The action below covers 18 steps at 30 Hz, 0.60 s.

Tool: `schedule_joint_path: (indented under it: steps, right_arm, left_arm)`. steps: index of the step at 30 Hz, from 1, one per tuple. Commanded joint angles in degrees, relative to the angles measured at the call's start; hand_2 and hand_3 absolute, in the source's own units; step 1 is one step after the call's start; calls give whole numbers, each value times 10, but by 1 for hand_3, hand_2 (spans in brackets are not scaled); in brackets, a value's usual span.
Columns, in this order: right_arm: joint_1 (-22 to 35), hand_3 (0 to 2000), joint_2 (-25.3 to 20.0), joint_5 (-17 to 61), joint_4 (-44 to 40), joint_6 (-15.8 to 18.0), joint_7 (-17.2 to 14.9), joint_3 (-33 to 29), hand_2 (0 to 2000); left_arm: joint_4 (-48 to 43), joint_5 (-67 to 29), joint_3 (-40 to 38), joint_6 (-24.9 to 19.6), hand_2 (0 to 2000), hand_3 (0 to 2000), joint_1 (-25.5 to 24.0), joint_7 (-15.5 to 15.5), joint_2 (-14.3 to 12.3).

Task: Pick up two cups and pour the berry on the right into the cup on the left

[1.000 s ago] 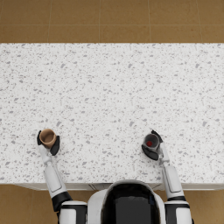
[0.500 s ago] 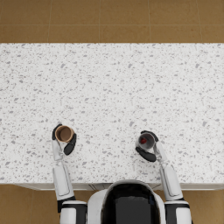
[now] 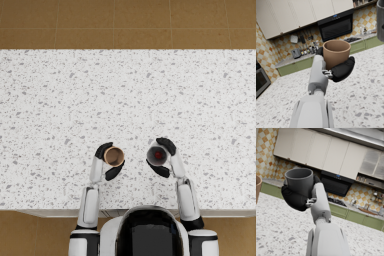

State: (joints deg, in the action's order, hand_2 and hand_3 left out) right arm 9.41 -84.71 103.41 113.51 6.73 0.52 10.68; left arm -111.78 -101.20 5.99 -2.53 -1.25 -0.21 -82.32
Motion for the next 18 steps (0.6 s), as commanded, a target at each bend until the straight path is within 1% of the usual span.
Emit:
schedule_joint_path:
  steps: [1,4,5,6,10,11,12,15,16,18]
  right_arm:
    - [57,1280,-36,18,-16,0,0,4,2000]
    - [83,1280,-51,73,-28,-1,0,6,2000]
    - [127,1280,75,91,-32,-2,0,94,2000]
    - [104,1280,-28,109,-37,-5,0,30,2000]
    - [115,1280,-33,183,-45,-4,0,43,2000]
    - [114,1280,-33,201,-46,-4,-1,46,2000]
    - [114,1280,-34,219,-44,-4,-1,50,2000]
    - [121,1280,-40,274,-40,-4,-1,51,2000]
    - [122,1280,-41,293,-38,-3,-1,55,2000]
    - [121,1280,-42,330,-37,-4,-1,59,2000]
  left_arm:
    - [18,-1,45,0,2000,1280,27,0,-14]
    - [35,-3,60,1,2000,1280,44,0,-24]
    - [46,-4,63,2,2000,1280,49,0,-28]
    - [49,-4,69,2,2000,1280,53,0,-30]
    - [58,-4,87,3,2000,1280,58,0,-35]
    - [52,-4,76,3,2000,1280,48,0,-30]
    - [62,-4,91,3,2000,1280,57,0,-35]
    - [74,-4,93,3,2000,1280,61,0,-39]
    - [69,-4,90,4,2000,1280,53,0,-35]
    - [77,-4,90,5,2000,1280,62,0,-40]
